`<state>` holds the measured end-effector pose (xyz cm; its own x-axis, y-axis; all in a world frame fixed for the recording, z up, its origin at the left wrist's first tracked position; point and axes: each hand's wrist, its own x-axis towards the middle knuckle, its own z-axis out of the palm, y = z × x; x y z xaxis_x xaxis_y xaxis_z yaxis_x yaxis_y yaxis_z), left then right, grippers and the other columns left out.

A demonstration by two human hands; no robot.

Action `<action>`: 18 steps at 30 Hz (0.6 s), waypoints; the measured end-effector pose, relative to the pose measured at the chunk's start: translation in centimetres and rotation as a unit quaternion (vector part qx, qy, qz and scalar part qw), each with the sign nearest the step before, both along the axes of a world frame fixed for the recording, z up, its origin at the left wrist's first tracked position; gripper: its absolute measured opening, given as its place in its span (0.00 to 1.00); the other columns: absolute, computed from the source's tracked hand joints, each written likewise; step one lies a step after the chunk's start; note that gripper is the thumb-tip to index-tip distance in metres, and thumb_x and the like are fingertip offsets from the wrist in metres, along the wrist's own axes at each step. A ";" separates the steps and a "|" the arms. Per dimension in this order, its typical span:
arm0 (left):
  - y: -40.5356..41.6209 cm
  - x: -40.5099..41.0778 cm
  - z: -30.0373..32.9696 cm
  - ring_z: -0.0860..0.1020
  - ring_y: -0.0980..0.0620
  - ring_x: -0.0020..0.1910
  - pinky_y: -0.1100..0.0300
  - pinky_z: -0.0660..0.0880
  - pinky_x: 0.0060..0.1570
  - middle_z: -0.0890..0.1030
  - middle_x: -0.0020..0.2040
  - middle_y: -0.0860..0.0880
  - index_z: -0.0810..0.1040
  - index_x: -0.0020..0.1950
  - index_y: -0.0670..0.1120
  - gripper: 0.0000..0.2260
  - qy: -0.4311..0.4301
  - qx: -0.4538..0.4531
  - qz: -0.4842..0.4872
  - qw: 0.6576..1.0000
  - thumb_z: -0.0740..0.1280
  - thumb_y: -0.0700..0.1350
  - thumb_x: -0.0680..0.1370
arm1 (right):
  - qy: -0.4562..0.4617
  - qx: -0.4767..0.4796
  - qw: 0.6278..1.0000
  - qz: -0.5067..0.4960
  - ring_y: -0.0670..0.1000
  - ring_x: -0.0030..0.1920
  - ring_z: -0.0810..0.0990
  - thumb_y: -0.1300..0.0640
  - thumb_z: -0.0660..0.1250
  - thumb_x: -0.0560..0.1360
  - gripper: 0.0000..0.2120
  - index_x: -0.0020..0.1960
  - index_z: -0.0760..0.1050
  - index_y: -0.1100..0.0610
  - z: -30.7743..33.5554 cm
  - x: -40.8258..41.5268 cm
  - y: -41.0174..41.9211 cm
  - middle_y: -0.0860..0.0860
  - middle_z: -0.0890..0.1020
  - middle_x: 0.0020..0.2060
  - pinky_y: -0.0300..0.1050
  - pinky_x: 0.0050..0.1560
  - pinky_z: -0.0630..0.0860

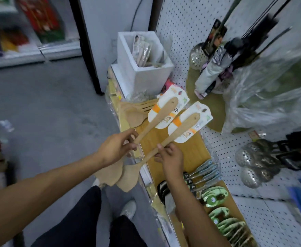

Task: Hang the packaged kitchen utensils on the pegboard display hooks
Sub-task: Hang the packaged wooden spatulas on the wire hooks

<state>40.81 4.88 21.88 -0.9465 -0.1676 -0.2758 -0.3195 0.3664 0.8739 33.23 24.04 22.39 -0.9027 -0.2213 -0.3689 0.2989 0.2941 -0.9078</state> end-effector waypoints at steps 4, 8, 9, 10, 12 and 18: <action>0.5 3.0 4.4 0.84 0.50 0.37 0.47 0.81 0.45 0.81 0.42 0.54 0.71 0.53 0.54 0.07 0.016 0.003 0.019 1.000 0.66 0.43 0.81 | 0.039 -0.010 0.999 0.029 0.56 0.40 0.85 0.61 0.68 0.78 0.06 0.43 0.77 0.54 4.7 2.3 1.1 0.56 0.84 0.40 0.44 0.37 0.82; 0.7 4.8 8.3 0.84 0.47 0.38 0.57 0.79 0.39 0.82 0.42 0.53 0.74 0.50 0.57 0.11 0.050 0.012 0.036 0.998 0.68 0.39 0.79 | 0.077 -0.008 0.997 0.031 0.53 0.40 0.84 0.61 0.68 0.78 0.05 0.44 0.77 0.55 8.6 4.4 2.7 0.53 0.83 0.38 0.42 0.37 0.82; 0.8 5.0 9.3 0.85 0.47 0.38 0.63 0.77 0.37 0.82 0.42 0.55 0.75 0.50 0.60 0.14 0.058 0.011 0.034 0.998 0.68 0.39 0.79 | 0.086 -0.006 0.996 0.029 0.53 0.40 0.84 0.60 0.68 0.78 0.04 0.44 0.77 0.55 9.4 4.9 3.2 0.53 0.84 0.39 0.43 0.37 0.82; 1.0 5.2 10.4 0.85 0.48 0.39 0.66 0.76 0.36 0.82 0.42 0.56 0.76 0.49 0.64 0.16 0.069 0.006 0.026 0.997 0.69 0.39 0.78 | 0.095 -0.004 0.995 0.027 0.52 0.40 0.84 0.60 0.68 0.78 0.04 0.44 0.78 0.54 10.2 5.4 3.6 0.52 0.84 0.39 0.43 0.38 0.82; 1.4 5.5 12.2 0.85 0.51 0.38 0.68 0.76 0.39 0.82 0.43 0.55 0.76 0.48 0.66 0.18 0.082 -0.004 0.005 0.997 0.70 0.40 0.78 | 0.114 0.003 0.993 0.018 0.49 0.41 0.84 0.59 0.68 0.78 0.04 0.45 0.78 0.51 11.6 6.5 4.5 0.49 0.85 0.39 0.44 0.40 0.83; 3.3 6.6 15.5 0.85 0.50 0.39 0.56 0.80 0.43 0.83 0.42 0.50 0.79 0.48 0.52 0.07 0.094 -0.004 -0.100 0.990 0.72 0.39 0.76 | 0.159 0.035 0.985 -0.056 0.46 0.44 0.84 0.55 0.69 0.77 0.02 0.49 0.79 0.50 15.0 11.0 8.5 0.45 0.85 0.42 0.43 0.44 0.82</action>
<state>47.38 8.22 37.35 -0.9956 0.0269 -0.0902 -0.0711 0.4127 0.9081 44.21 32.52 37.42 -0.9923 -0.0984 -0.0749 0.0371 0.3412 -0.9393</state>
